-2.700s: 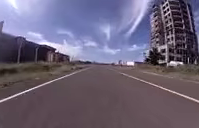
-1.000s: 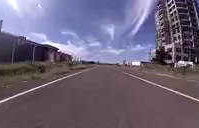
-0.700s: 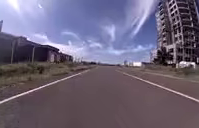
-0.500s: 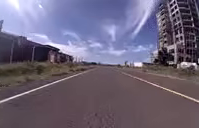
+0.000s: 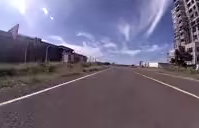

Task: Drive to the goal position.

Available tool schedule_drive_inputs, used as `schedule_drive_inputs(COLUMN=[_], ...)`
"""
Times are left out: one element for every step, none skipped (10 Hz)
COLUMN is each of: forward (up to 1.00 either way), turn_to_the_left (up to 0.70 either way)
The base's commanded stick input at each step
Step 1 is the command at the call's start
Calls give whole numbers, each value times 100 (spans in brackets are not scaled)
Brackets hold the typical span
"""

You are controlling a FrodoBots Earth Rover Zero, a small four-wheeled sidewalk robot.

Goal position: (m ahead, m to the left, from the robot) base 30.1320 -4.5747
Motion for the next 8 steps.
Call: schedule_drive_inputs(forward=[98,98,98,98,98,98,98,98], turn_to_the_left=[0,0,0,0,0,0,0,0])
